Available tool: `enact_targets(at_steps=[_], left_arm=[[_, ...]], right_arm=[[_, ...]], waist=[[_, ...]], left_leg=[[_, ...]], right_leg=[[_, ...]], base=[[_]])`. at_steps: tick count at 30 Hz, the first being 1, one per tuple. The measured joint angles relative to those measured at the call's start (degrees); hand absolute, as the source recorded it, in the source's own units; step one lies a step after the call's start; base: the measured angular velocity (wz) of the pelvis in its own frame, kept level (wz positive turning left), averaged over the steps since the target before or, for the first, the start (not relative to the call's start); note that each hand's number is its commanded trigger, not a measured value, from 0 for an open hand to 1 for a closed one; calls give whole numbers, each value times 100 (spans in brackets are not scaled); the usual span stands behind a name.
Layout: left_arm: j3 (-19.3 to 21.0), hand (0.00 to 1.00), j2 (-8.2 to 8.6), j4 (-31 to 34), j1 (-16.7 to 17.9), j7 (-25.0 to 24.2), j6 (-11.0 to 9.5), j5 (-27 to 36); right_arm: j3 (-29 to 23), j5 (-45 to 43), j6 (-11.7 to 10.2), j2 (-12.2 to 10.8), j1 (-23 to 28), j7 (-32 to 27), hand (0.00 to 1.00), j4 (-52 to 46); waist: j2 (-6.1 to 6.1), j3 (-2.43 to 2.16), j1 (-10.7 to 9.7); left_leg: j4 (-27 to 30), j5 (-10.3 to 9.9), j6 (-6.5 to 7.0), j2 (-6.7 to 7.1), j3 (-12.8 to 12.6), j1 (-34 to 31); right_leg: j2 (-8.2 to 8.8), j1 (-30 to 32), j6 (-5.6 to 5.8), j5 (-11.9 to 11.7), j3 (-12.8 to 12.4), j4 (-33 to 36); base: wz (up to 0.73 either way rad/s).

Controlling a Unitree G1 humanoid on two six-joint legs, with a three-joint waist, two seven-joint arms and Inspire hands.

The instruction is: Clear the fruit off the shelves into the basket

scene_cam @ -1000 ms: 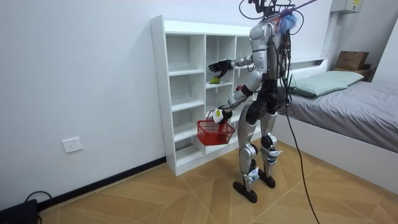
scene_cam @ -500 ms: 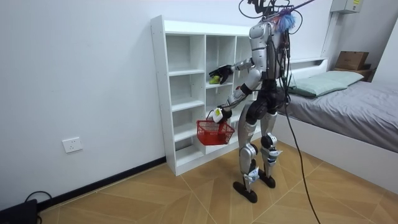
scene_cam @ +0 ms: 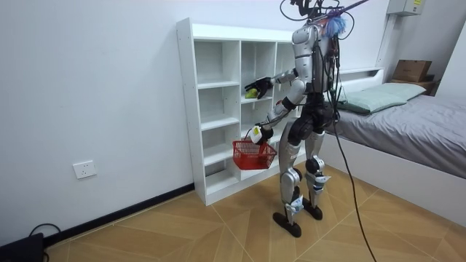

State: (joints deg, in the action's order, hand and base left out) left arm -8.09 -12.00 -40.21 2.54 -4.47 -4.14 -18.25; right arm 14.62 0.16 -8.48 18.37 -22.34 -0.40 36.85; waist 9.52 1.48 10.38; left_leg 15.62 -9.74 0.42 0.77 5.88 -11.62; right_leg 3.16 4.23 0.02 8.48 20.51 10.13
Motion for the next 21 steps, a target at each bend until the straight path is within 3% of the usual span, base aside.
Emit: enact_targets(at_steps=[5,6,7,8,9,21], left_arm=[[-9,100,-24,-40,-2,-6,-6,1],[-12,100,-32,-39,-4,7,-8,10],[-15,100,-32,-39,-4,11,-8,14],[-47,100,-37,-39,-4,21,-8,14],[-92,100,-43,-39,-8,39,-11,14],[-163,100,-55,-47,-58,148,-88,18]], right_arm=[[2,-4,-9,-2,-5,23,0,3],[2,-5,-12,-2,-21,23,23,6],[2,-6,-20,-2,-31,23,58,15],[2,-8,-24,-4,-54,23,71,47],[2,-13,-23,-11,-95,23,100,75],[44,-70,-176,-37,-187,-274,100,101]], waist=[[33,28,-15],[51,44,-13],[60,54,-15],[73,64,-18],[80,68,-24],[87,71,-30]], left_leg=[[-24,8,3,1,-4,10],[-22,8,4,1,-8,0],[-18,9,5,2,-9,-5],[-9,9,5,2,-11,-18],[4,9,5,2,-15,-44],[11,21,12,-2,-66,-98]], right_leg=[[14,21,1,0,-7,53],[14,34,1,0,-7,52],[15,39,0,0,-5,52],[16,47,0,0,2,54],[17,72,0,0,4,61],[29,170,-13,-8,-10,75]], base=[[0],[0],[0],[0],[0],[-1]])
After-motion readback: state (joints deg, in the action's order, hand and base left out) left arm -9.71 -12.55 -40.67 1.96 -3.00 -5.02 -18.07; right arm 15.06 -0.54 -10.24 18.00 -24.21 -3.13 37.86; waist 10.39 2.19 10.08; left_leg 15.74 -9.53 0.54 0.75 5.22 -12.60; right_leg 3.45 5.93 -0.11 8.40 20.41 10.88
